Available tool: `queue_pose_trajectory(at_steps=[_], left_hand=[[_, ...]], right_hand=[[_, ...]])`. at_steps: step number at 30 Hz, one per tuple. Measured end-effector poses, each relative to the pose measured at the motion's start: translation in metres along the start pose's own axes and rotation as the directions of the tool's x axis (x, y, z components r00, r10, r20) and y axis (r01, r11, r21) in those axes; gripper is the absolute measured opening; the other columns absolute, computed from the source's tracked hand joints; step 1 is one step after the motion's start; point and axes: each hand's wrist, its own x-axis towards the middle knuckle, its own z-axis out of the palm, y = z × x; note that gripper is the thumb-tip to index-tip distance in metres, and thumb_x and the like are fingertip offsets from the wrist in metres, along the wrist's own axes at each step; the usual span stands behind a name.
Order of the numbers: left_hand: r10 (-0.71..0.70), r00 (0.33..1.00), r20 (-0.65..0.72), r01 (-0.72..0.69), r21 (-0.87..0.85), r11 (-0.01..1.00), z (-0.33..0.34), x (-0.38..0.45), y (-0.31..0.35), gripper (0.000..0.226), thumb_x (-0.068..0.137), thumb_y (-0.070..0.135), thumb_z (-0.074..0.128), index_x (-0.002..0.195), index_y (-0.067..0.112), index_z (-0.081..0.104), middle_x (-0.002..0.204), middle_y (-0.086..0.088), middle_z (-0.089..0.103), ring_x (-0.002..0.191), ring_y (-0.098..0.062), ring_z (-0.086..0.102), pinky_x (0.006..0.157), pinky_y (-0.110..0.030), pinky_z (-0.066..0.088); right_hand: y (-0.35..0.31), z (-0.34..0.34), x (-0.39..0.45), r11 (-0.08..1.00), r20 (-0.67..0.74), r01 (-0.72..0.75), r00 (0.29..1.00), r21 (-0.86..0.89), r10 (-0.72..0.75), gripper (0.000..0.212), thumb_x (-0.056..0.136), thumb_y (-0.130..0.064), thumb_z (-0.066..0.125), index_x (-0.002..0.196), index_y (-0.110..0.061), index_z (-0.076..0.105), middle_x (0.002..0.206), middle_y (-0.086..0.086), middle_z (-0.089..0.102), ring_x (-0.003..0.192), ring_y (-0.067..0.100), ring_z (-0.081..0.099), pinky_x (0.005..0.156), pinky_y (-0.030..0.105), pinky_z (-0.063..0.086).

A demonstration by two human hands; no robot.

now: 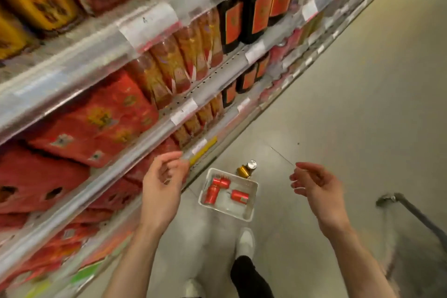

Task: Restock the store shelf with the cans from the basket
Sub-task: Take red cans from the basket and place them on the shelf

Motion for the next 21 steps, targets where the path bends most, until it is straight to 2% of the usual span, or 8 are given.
queue_pose_trajectory(at_steps=[4,9,11,16,21], left_hand=[[-0.116,0.993,0.002,0.116,0.058,0.992,0.041,0.033,-0.088,0.014,0.096,0.006,0.063,0.104,0.016,0.066,0.083,-0.001,0.068,0.071,-0.009,0.062,0.071,-0.024,0.053],[-0.204,0.977,0.068,0.191,0.168,0.967,0.080,0.083,-0.242,0.017,0.096,0.013,0.065,0.103,0.027,0.068,0.091,0.003,0.073,0.084,-0.022,0.070,0.085,-0.045,0.057],[-0.195,0.978,0.069,0.179,0.196,0.964,0.094,0.104,-0.308,0.017,0.097,0.014,0.063,0.104,0.029,0.067,0.091,0.003,0.075,0.086,-0.021,0.070,0.085,-0.046,0.058],[-0.166,0.983,0.077,0.144,0.236,0.961,0.123,0.145,-0.453,0.019,0.097,0.014,0.063,0.104,0.032,0.064,0.091,0.001,0.074,0.087,-0.024,0.069,0.088,-0.047,0.057],[-0.126,0.991,0.047,0.113,0.216,0.970,0.150,0.175,-0.550,0.020,0.097,0.016,0.063,0.104,0.035,0.064,0.096,-0.004,0.072,0.089,-0.025,0.068,0.086,-0.042,0.058]], right_hand=[[0.073,0.017,0.064,0.993,0.060,-0.053,0.996,-0.102,0.059,0.012,0.097,-0.011,0.065,0.108,-0.015,0.070,0.082,0.007,0.076,0.073,0.021,0.069,0.069,0.031,0.055],[0.200,0.055,0.144,0.974,0.092,-0.052,0.993,-0.221,0.074,0.015,0.097,-0.013,0.065,0.109,-0.017,0.071,0.085,0.004,0.077,0.072,0.019,0.071,0.065,0.022,0.057],[0.259,0.074,0.174,0.966,0.117,-0.031,0.991,-0.257,0.063,0.014,0.096,-0.016,0.066,0.109,-0.020,0.070,0.087,0.003,0.077,0.075,0.017,0.072,0.067,0.023,0.058],[0.400,0.119,0.237,0.950,0.166,0.014,0.985,-0.313,0.040,0.015,0.095,-0.019,0.068,0.110,-0.022,0.070,0.093,0.006,0.075,0.083,0.020,0.072,0.081,0.040,0.061],[0.498,0.146,0.284,0.934,0.184,0.056,0.983,-0.354,0.011,0.015,0.095,-0.022,0.070,0.110,-0.024,0.070,0.097,0.002,0.073,0.090,0.021,0.072,0.083,0.040,0.060]])
